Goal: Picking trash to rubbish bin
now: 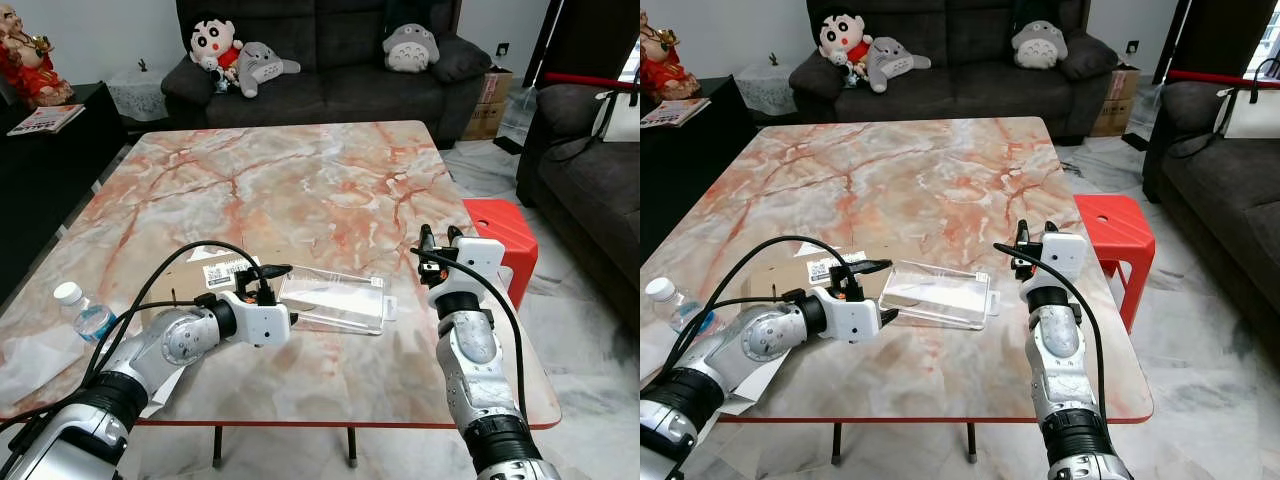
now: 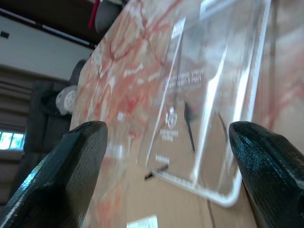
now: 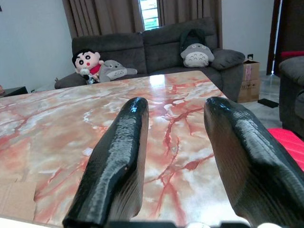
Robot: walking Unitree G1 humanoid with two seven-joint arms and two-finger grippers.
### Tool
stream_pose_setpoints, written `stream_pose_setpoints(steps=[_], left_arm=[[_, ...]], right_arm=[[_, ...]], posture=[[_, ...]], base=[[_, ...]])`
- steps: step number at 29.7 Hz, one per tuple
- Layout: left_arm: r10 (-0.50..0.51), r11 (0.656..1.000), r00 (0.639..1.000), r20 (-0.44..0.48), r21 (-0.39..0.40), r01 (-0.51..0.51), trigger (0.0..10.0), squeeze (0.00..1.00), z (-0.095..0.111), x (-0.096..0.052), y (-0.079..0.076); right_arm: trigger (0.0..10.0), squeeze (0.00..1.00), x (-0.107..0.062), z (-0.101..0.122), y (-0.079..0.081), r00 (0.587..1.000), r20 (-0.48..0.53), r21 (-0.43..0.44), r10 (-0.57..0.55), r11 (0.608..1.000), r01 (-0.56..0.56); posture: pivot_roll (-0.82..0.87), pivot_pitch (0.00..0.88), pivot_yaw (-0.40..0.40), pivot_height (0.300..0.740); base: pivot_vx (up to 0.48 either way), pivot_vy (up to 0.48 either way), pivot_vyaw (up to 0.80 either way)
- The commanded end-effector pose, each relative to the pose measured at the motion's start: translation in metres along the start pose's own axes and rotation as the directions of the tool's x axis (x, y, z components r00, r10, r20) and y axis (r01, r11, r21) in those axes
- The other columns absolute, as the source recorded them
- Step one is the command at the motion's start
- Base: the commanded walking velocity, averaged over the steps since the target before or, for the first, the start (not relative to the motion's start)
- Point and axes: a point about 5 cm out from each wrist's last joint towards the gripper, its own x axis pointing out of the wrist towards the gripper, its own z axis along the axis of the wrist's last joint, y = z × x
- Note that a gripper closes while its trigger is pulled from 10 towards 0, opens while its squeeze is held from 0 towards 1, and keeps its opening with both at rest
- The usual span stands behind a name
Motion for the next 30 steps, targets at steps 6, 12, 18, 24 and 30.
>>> stream_pose_setpoints(steps=[6,12,18,24,30], left_arm=[[-0.081,0.996,0.991,0.105,0.029,0.079,10.0,0.0,0.02,0.011,0.001],[-0.104,0.995,0.982,0.158,0.022,0.101,10.0,1.0,0.031,0.021,0.002],[-0.13,0.992,0.976,0.172,0.032,0.126,10.0,1.0,0.034,0.023,0.003],[-0.187,0.981,0.967,0.171,0.084,0.175,10.0,1.0,0.035,0.024,0.002],[-0.211,0.97,0.972,0.106,0.148,0.194,10.0,0.0,0.03,0.029,0.0]], right_arm=[[10.0,0.0,0.004,0.0,0.01,1.0,-0.008,0.007,0.03,1.0,-0.03],[10.0,0.0,0.003,-0.001,0.013,1.0,-0.009,0.014,0.028,1.0,-0.027],[10.0,0.0,0.003,-0.001,0.012,1.0,-0.009,0.017,0.021,1.0,-0.021],[10.0,0.0,0.003,-0.002,0.013,1.0,-0.01,0.019,0.015,1.0,-0.015],[10.0,0.0,0.004,-0.002,0.013,1.0,-0.009,0.022,0.011,1.0,-0.011]], posture=[[0.1,0.018,0.063,0.74],[0.09,0.019,0.074,0.74],[0.09,0.017,0.08,0.74],[0.1,0.016,0.087,0.74],[0.09,0.013,0.089,0.74]], base=[[0.0,0.0,0.0],[0.0,0.0,0.0],[0.0,0.0,0.0],[0.0,0.0,0.0],[0.0,0.0,0.0]])
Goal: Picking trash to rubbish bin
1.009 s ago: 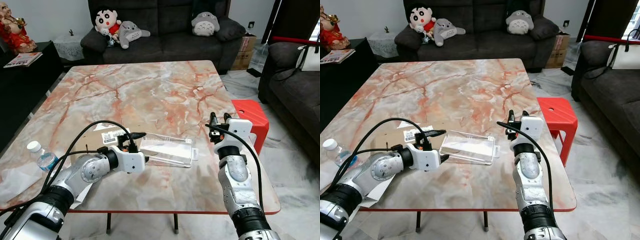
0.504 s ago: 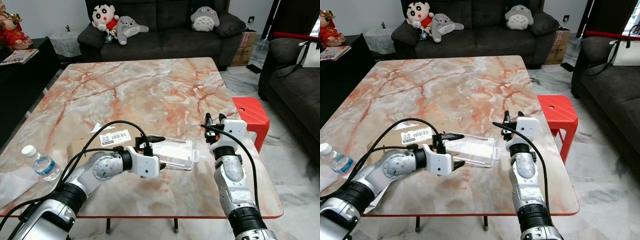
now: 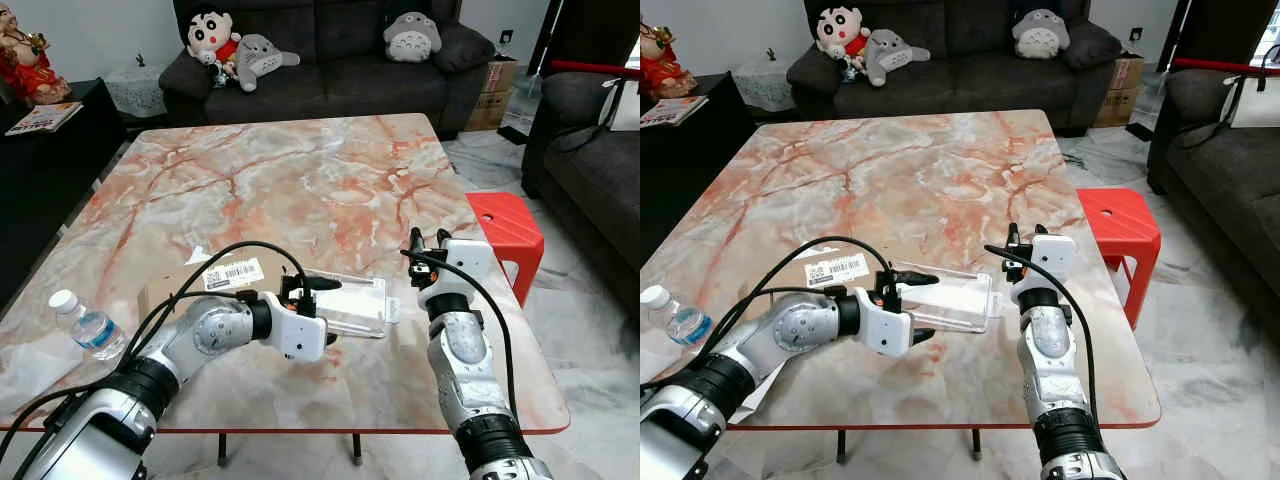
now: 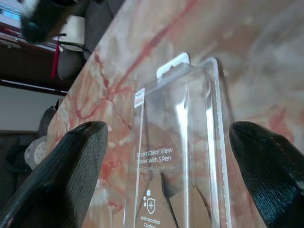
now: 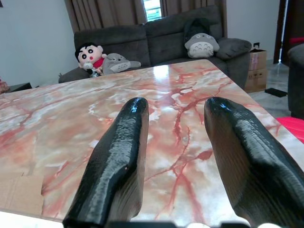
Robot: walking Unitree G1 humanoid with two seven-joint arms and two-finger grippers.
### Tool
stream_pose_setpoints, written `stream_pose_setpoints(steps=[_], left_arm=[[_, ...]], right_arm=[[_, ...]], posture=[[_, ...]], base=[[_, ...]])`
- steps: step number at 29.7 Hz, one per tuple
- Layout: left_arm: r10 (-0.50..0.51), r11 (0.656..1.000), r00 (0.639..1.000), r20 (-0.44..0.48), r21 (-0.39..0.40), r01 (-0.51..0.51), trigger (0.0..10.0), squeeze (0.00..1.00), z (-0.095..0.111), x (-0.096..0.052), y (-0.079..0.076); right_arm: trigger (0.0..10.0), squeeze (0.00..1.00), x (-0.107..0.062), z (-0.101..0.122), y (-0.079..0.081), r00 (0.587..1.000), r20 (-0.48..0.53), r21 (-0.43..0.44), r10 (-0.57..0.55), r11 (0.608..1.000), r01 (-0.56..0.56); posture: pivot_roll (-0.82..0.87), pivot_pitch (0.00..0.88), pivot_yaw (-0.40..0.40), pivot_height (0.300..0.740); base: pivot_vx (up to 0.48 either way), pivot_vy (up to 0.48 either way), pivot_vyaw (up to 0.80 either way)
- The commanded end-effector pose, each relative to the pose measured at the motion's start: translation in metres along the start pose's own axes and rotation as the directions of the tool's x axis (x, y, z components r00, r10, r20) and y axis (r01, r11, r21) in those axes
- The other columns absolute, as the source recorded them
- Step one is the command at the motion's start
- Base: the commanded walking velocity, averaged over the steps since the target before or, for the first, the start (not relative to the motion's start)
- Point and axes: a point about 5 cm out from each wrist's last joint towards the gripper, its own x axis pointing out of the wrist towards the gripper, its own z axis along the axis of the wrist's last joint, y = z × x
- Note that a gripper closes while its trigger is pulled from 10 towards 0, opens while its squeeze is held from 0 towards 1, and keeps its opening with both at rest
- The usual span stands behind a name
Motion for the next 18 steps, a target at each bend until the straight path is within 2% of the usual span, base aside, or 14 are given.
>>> stream_pose_setpoints(steps=[1,9,18], left_arm=[[-0.026,0.999,0.999,-0.033,0.025,0.027,10.0,0.0,-0.0043,0.0005,-0.0002],[-0.004,1.0,0.999,-0.037,0.007,0.004,10.0,0.0,-0.0047,0.0039,0.001],[-0.061,0.998,0.998,-0.034,0.012,0.062,10.0,0.0,-0.0064,0.0019,-0.0073]], right_arm=[[10.0,0.0,0.0038,0.0036,0.0035,1.0,0.013,0.006,0.0,1.0,0.0],[10.0,0.0,0.0042,0.0041,0.0027,1.0,0.015,0.002,0.002,1.0,-0.002],[10.0,0.0,0.004,0.0035,0.0038,1.0,0.015,0.003,0.006,1.0,-0.006]], posture=[[0.09,0.013,0.089,0.74],[0.09,0.005,0.085,0.74],[0.09,0.0,0.086,0.74]], base=[[0.0,0.0,0.0],[0.0,0.0,0.0],[0.0,0.0,0.0]])
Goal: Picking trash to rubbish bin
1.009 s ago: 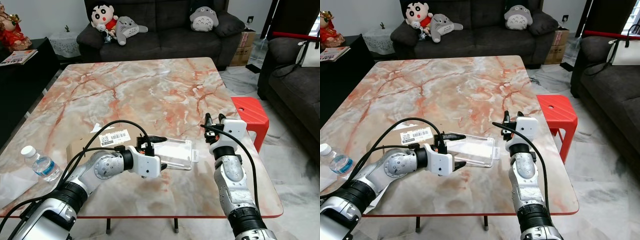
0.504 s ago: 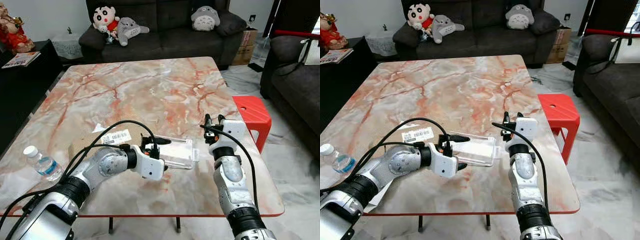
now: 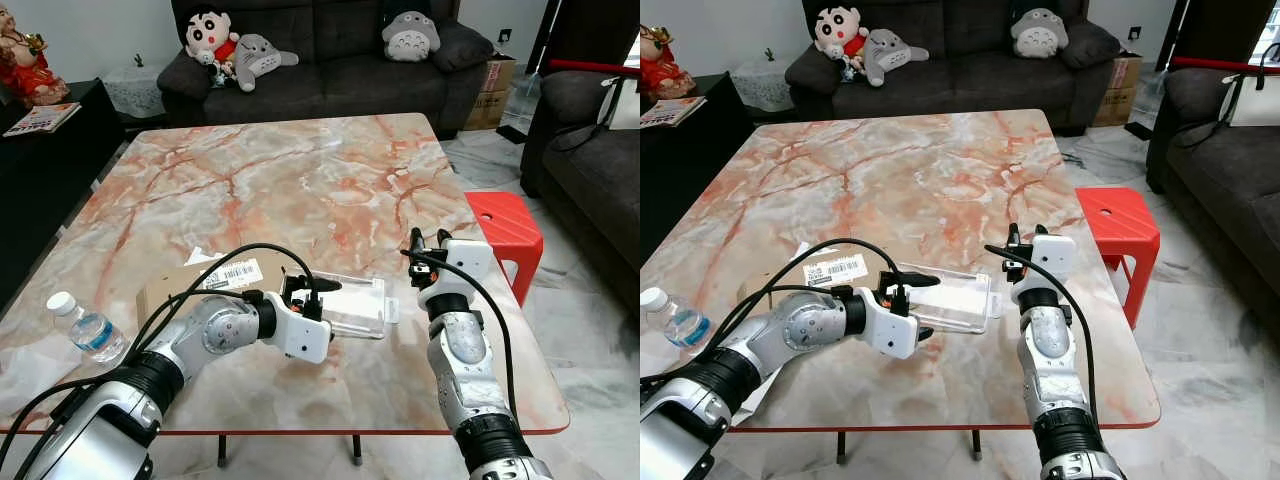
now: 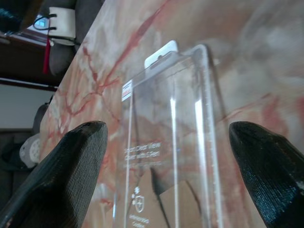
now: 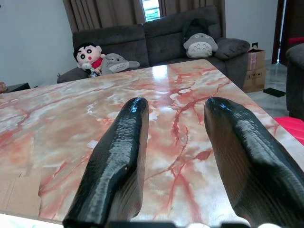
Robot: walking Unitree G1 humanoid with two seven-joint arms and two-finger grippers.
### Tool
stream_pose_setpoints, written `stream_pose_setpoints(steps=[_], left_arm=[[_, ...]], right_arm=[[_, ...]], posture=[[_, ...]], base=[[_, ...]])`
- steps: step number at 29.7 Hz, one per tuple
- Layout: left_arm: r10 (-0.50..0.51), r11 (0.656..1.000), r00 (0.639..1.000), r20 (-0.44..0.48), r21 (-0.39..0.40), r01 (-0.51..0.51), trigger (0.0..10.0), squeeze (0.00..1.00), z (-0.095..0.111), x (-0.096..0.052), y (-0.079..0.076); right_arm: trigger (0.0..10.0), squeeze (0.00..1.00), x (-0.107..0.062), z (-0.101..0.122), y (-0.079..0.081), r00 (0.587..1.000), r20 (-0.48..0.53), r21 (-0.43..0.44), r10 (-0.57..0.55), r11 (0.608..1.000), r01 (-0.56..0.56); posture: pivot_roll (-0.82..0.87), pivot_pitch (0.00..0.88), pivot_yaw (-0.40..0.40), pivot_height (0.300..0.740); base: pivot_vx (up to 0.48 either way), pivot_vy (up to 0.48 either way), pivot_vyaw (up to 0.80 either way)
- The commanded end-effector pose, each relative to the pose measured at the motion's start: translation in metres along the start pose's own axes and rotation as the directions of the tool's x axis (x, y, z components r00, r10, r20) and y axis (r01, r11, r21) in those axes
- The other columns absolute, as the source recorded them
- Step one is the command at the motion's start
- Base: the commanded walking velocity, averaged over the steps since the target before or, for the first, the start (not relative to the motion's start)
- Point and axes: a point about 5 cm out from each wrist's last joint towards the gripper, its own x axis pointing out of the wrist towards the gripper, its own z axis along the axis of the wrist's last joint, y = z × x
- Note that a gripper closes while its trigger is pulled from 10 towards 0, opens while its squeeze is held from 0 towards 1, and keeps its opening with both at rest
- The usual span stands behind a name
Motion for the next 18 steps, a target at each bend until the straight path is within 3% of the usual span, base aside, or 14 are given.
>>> stream_pose_setpoints(steps=[1,18], left_arm=[[-0.046,0.999,0.999,-0.025,0.016,0.046,10.0,0.0,-0.0057,-0.0043,-0.0026],[-0.025,0.997,0.994,-0.103,0.072,0.032,10.0,0.0,-0.0132,-0.0013,-0.0013]], right_arm=[[10.0,0.0,0.0039,0.0036,0.005,1.0,0.014,0.005,0.011,1.0,-0.011],[10.0,0.0,0.0038,0.0027,0.0067,1.0,0.013,0.008,0.017,1.0,-0.017]], posture=[[0.09,0.0,0.087,0.74],[0.08,0.0,0.087,0.74]], base=[[0.0,0.0,0.0],[0.0,0.0,0.0]])
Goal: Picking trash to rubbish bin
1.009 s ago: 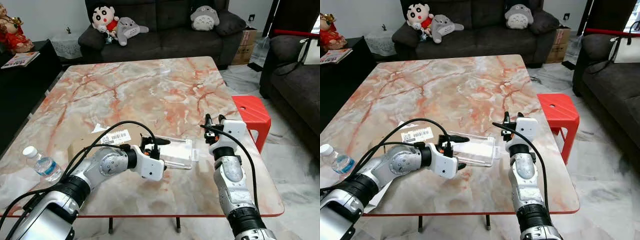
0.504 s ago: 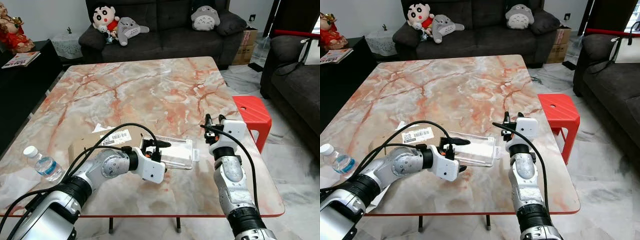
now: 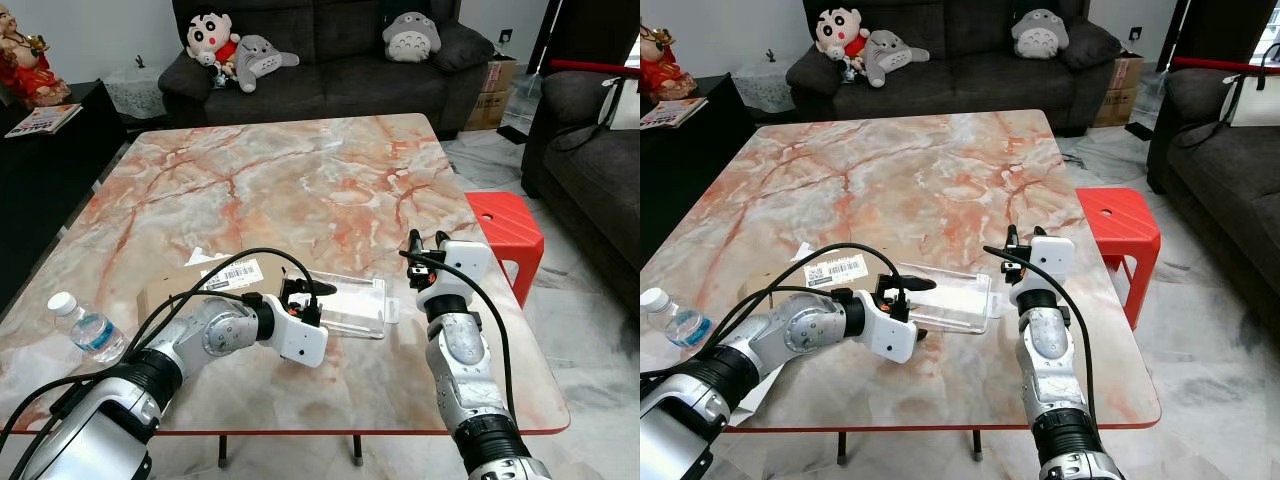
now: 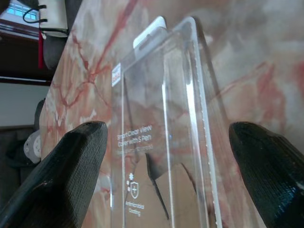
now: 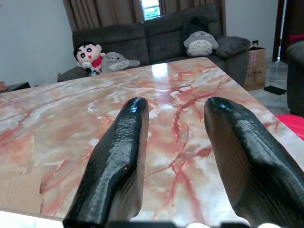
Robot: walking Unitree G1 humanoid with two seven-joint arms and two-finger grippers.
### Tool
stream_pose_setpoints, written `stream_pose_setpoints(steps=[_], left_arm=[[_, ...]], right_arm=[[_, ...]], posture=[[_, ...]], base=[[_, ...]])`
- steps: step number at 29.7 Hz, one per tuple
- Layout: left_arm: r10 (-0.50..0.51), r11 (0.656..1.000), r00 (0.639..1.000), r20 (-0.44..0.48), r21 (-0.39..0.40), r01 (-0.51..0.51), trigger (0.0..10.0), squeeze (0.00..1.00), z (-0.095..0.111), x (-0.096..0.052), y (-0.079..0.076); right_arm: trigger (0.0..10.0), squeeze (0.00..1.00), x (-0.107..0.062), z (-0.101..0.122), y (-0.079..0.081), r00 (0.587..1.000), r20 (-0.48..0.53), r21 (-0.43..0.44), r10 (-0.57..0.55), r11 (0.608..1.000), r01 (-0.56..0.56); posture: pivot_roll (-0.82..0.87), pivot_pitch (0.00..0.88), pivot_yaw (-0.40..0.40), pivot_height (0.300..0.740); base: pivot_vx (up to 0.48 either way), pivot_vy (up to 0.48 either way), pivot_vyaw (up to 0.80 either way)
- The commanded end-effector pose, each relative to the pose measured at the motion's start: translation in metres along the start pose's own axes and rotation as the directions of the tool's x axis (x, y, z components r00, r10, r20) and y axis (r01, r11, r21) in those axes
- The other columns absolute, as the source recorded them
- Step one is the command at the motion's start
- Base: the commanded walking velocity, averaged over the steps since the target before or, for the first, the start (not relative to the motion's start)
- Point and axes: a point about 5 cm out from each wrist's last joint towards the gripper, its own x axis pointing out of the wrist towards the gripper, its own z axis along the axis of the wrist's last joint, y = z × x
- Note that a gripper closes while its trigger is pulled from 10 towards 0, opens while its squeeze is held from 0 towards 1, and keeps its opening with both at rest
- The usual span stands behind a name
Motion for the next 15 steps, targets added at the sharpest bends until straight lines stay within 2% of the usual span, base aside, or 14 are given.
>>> stream_pose_setpoints(steps=[1,15], left_arm=[[-0.006,1.0,0.999,-0.036,0.02,0.007,10.0,0.0,-0.0058,-0.0019,0.0037],[0.001,1.0,0.999,-0.051,0.031,0.0,10.0,0.0,-0.0066,0.0019,0.0035]], right_arm=[[10.0,0.0,0.0044,0.0048,0.0054,1.0,0.02,0.004,0.014,1.0,-0.014],[10.0,0.0,0.0044,0.0047,0.0041,1.0,0.02,0.004,0.011,1.0,-0.011]], posture=[[0.08,0.0,0.086,0.74],[0.08,0.0,0.086,0.74]], base=[[0.0,0.0,0.0],[0.0,0.0,0.0]])
